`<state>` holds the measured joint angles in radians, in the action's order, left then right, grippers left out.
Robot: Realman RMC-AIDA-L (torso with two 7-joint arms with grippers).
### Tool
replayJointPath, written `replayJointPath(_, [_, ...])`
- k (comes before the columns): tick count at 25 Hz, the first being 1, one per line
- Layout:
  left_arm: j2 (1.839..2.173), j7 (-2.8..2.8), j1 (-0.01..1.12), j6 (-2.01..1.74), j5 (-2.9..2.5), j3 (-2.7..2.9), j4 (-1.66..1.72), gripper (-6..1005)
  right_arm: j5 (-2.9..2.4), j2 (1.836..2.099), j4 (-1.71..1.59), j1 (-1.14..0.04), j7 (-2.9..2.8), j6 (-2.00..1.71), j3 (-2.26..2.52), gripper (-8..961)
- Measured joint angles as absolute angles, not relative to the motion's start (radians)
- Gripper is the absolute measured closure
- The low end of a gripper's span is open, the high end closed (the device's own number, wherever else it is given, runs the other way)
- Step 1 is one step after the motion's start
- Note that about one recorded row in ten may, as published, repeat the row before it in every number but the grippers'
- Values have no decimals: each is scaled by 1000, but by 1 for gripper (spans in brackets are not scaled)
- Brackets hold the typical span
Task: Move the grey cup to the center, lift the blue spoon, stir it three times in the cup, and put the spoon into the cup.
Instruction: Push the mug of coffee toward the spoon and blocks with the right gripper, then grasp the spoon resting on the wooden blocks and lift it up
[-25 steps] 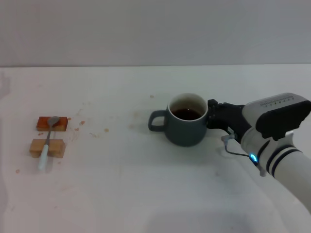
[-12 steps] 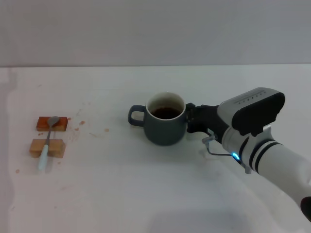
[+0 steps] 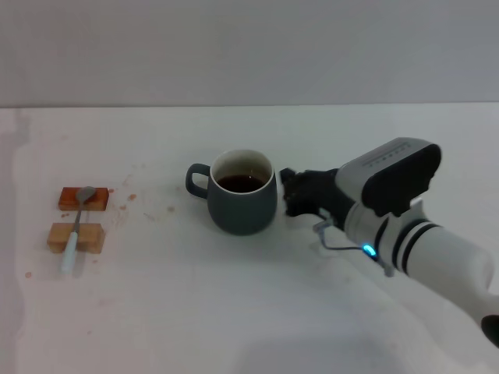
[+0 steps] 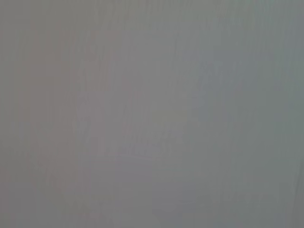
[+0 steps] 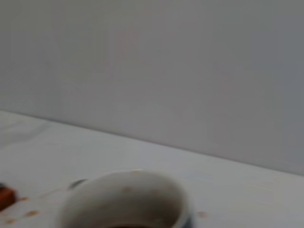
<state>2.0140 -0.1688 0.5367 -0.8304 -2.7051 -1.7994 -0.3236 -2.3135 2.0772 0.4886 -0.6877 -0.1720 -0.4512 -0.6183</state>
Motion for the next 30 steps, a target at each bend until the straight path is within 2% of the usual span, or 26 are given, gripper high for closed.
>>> replayJointPath(4, [2021, -170, 521, -827, -2708, -1792, -340, 302, -2314, 2079, 438, -692, -153, -472, -672, 940])
replayJointPath(10, [2047, -172, 422, -783, -2713, -1738, -461, 302, -2314, 2078, 320, -698, -58, -535, -863, 939])
replayJointPath(13, [2048, -191, 335, -701, -2713, -1669, -586, 302, -2318, 2076, 298, -703, -51, -546, -896, 938])
replayJointPath(15, [2040, -203, 215, -588, -2716, -1606, -778, 302, -2322, 2074, 271, -715, -50, -555, -913, 914])
replayJointPath(16, [2040, -203, 215, -588, -2716, -1606, -778, 302, -2322, 2073, 258, -722, -49, -556, -916, 902])
replayJointPath(19, [2037, -201, 112, -485, -2736, -1573, -947, 302, -2322, 2071, 228, -739, -49, -564, -940, 867])
replayJointPath(20, [2039, -201, 48, -441, -2748, -1555, -1030, 302, -2323, 2069, 216, -742, -49, -576, -961, 867])
replayJointPath(21, [2039, -201, 48, -441, -2748, -1555, -1030, 302, -2323, 2069, 216, -742, -49, -576, -961, 868])
replayJointPath(24, [2044, -199, -60, -411, -2752, -1504, -1146, 302, -2324, 2066, 202, -751, -49, -586, -978, 869])
replayJointPath(25, [2033, -201, -124, -372, -2753, -1457, -1223, 301, -2324, 2062, 200, -757, -48, -588, -985, 869])
replayJointPath(26, [2033, -201, -124, -372, -2753, -1457, -1223, 301, -2324, 2062, 200, -757, -48, -588, -985, 870])
replayJointPath(30, [1984, -194, -226, -254, -2764, -1350, -1363, 301, -2324, 2058, 189, -773, -47, -589, -996, 871])
